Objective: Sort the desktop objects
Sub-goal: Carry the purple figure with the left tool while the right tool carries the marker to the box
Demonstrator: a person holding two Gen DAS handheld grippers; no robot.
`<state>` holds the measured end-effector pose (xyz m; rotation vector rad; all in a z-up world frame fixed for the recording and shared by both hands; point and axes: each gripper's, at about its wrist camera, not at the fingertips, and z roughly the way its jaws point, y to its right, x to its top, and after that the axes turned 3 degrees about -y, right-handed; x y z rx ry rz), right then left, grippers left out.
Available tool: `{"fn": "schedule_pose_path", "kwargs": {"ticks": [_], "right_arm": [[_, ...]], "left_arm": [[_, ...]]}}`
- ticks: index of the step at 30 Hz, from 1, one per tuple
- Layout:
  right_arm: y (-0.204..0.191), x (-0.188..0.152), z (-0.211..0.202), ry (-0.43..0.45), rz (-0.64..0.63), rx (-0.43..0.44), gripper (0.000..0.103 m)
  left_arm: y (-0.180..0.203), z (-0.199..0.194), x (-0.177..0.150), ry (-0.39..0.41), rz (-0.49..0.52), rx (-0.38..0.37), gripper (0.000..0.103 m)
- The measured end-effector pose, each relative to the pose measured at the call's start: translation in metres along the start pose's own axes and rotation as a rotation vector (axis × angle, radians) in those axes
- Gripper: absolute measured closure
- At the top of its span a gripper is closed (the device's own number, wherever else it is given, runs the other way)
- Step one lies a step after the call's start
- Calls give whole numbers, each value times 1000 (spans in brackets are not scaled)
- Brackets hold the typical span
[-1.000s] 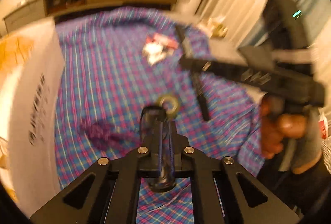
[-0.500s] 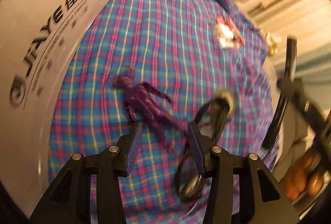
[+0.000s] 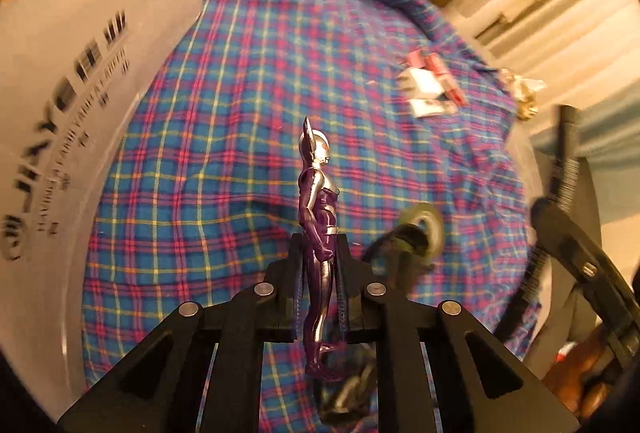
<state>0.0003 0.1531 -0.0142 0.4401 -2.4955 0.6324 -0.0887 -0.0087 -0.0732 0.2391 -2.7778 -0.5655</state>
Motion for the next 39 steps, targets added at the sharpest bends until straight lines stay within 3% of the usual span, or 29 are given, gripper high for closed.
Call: {"fn": "schedule_pose_path", "kwargs": {"ticks": [11,20,27,39], "right_arm": [[-31,1,6,7,-28,-11,88],[-91,6,4,50,-122,-75,88],[-132,18,9,31,-173,-105,88],[-203,40,31,5,-286,-146,88]], "left_arm": [[-2,-86,-20,146,103,-40,89],[-30,-130,-28,237,109,-29,89],[-49,-156,-30,335,118,-3,89],[-81,-175,-23,397,93,5,89]]}}
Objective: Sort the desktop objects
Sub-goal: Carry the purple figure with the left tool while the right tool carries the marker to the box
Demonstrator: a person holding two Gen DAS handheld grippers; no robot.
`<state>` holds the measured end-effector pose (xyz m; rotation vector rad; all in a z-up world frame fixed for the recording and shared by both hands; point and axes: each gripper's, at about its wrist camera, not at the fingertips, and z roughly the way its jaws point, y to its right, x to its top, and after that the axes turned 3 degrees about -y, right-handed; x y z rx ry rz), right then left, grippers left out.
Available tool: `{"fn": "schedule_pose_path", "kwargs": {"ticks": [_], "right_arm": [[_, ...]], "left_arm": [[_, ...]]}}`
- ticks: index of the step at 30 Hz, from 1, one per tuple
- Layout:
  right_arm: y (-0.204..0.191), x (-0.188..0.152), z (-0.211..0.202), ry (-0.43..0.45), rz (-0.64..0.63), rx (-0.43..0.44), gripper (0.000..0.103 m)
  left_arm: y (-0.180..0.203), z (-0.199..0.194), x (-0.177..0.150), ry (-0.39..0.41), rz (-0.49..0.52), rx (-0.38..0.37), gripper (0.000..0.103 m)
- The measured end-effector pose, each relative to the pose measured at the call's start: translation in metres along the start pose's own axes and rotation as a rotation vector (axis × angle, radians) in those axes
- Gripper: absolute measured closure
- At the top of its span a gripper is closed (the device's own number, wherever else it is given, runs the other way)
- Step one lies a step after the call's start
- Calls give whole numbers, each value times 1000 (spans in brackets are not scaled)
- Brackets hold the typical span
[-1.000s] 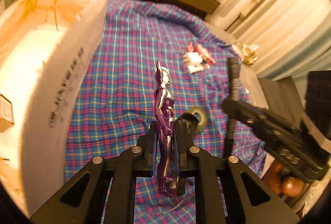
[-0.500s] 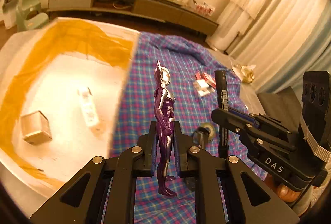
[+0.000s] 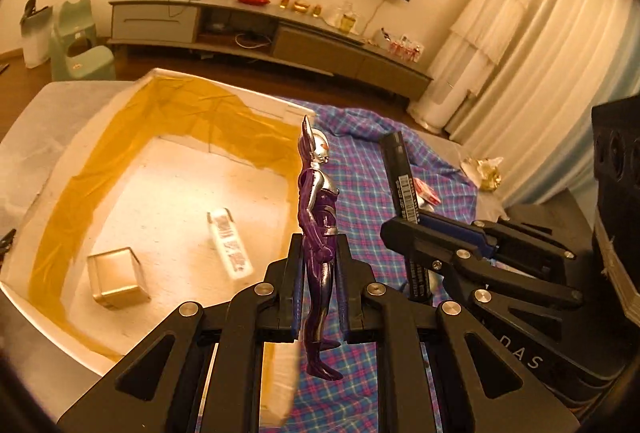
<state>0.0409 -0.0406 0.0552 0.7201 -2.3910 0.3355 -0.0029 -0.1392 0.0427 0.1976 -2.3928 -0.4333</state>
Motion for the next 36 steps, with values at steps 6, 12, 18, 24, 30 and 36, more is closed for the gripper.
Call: {"fn": "schedule_pose_path", "kwargs": {"ticks": [6,12,18,24,30,36], "right_arm": [[-23,18,10,-9,-50,-25,88],[-42,32,23,-23,-95,-51,88],[-58,42,36,-34,-141,-78,88],[-70,52,53,-47,-175,-103,88],[-76,59,73,-74,-202,-126,88],[-75,69,97,-109,-201,-134,88]], "left_arm": [[-20,-5,5,19,-30,22,89],[-42,-10,12,36,-62,46,89],[-65,-7,19,28,-94,83,89],[-82,2,22,0,-112,117,89],[-94,10,24,-29,-123,138,89],[-102,20,24,-69,-115,152,89]]}}
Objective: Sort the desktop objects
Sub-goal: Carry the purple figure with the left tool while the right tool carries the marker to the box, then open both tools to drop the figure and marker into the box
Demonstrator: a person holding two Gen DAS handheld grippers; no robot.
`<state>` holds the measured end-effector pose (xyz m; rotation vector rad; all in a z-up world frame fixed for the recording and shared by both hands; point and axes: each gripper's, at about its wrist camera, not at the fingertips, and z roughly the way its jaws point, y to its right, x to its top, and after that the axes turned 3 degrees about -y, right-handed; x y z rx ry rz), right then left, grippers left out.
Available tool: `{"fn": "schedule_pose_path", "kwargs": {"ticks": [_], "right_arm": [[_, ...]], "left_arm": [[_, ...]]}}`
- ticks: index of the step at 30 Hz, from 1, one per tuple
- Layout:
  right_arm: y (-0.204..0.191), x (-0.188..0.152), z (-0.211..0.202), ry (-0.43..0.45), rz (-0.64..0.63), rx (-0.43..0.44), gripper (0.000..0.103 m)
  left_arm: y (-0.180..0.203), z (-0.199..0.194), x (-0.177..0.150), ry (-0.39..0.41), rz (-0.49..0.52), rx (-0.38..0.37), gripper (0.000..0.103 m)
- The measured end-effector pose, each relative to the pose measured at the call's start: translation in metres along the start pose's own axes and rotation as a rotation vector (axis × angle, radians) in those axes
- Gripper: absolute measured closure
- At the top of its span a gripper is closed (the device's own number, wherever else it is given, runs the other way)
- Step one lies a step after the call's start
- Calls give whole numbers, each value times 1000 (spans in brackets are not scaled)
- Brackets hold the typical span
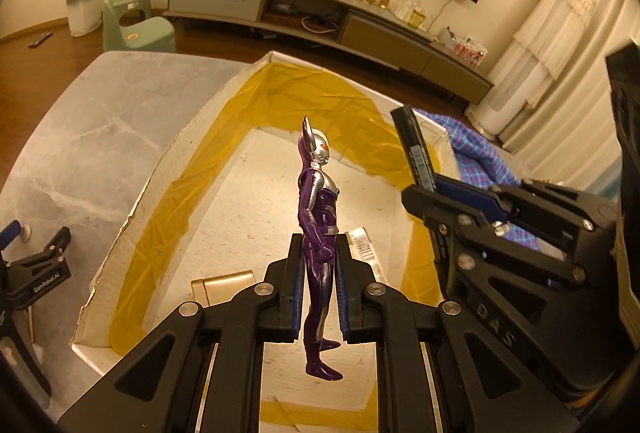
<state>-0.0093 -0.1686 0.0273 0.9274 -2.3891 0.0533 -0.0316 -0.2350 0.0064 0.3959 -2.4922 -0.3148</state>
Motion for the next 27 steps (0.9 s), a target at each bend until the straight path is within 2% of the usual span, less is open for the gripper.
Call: {"fn": "schedule_pose_path", "kwargs": {"ticks": [9,15,16,17,18,20,27], "right_arm": [[12,17,44,-93,55,59,88],[16,28,68,-137,56,42,88],[17,30,71,-142,58,41,86],[18,32,73,-142,62,38,83],[20,33,75,-142,65,32,79],[22,35,75,-134,69,22,66],[29,25,62,-119,83,57,64]], "left_arm": [[-4,19,2,-75,-8,8,88],[-6,26,2,-94,-16,29,85],[-6,26,3,-96,-21,29,81],[-7,26,3,-98,-27,24,68],[-7,26,5,-96,-30,26,64],[-7,26,6,-95,-30,29,63],[-8,19,6,-95,-48,34,63]]}}
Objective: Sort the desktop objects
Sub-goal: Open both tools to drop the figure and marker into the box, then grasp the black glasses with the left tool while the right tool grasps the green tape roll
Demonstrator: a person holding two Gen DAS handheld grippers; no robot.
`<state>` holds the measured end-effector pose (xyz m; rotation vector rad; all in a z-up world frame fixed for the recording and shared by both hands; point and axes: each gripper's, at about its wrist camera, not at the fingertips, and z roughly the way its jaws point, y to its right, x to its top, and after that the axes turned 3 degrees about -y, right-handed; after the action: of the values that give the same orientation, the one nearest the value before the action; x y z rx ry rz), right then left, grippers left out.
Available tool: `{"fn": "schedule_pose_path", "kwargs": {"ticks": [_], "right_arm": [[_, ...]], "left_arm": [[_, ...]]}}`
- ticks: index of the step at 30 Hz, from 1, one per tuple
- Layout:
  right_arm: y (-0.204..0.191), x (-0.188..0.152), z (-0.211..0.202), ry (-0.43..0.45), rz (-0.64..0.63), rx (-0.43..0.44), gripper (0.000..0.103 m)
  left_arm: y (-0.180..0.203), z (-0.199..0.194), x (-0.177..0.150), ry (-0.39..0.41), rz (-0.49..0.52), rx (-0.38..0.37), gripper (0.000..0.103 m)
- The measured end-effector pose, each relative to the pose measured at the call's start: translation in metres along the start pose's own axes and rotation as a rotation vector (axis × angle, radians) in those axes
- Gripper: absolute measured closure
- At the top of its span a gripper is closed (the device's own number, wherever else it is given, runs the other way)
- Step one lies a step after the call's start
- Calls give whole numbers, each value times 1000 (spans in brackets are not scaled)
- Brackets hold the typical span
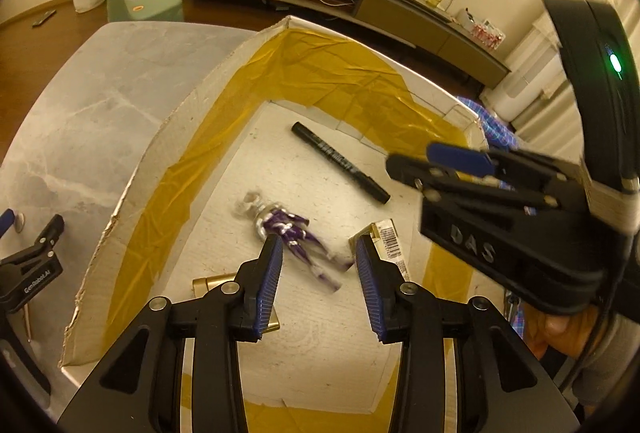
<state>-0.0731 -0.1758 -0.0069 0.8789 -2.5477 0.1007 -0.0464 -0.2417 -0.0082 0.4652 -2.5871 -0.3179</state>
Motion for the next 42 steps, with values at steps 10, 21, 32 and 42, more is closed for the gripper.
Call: {"fn": "schedule_pose_path", "kwargs": {"ticks": [10,21,32,42], "right_arm": [[-2,-27,-31,12,-32,25,60],[0,-54,-72,55,-39,20,56],[19,-93,-114,166,-14,87,55],[84,-167,-153,329,65,191,52]], "left_arm": [[21,-28,-13,30,56,38,62],[41,-54,-36,54,123,80,62],[80,-78,-64,97,230,66,62],[161,-61,-119,48,424,-71,62]]}}
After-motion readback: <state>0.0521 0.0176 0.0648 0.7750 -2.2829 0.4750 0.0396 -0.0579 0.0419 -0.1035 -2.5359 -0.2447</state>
